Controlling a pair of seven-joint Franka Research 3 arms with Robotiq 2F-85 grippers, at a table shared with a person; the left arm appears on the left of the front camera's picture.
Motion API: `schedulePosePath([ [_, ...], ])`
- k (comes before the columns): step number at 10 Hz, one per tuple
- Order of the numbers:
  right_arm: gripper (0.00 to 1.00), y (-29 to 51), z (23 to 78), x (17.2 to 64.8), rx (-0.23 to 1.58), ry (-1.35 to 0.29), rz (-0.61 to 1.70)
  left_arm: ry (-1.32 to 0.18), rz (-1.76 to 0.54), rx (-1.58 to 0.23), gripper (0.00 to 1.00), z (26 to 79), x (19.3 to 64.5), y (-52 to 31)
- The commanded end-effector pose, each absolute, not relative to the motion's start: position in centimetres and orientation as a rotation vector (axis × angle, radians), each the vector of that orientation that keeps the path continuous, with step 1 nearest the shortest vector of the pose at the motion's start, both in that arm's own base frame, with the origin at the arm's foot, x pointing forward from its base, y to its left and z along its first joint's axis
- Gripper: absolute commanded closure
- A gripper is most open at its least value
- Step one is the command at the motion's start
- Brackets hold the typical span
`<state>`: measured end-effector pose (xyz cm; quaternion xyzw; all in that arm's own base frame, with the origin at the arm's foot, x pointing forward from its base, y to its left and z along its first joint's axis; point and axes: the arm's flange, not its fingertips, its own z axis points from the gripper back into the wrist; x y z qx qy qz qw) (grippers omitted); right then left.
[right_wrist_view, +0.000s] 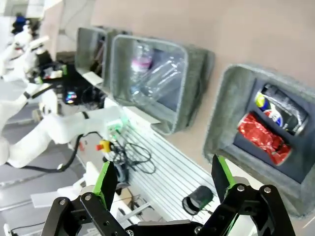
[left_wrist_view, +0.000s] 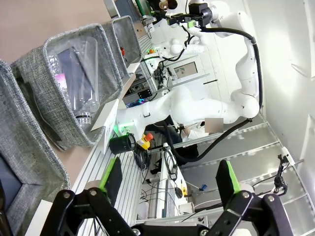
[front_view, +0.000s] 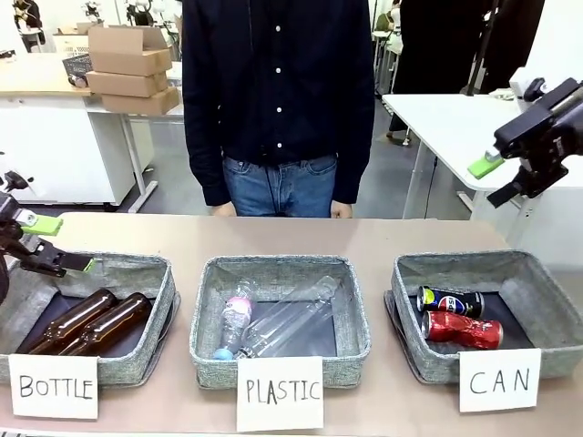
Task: Sort the can waste into the basket.
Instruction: Pick up the can waste from the table and place it in the right Fabric basket.
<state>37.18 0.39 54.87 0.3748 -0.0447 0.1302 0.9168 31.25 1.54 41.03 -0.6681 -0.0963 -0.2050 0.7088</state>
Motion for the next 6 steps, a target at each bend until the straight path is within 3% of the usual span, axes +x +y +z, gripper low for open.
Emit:
schedulePosePath([
  [1,0.0,0.37,54.4,37.16,0.743,-0.117,0.282,-0.208,-0.457,-1.483,0.0,41.31,31.04,1.72],
  [6,0.0,0.37,54.4,37.16,0.743,-0.117,0.282,-0.208,-0.457,-1.483,0.0,41.31,31.04,1.72],
])
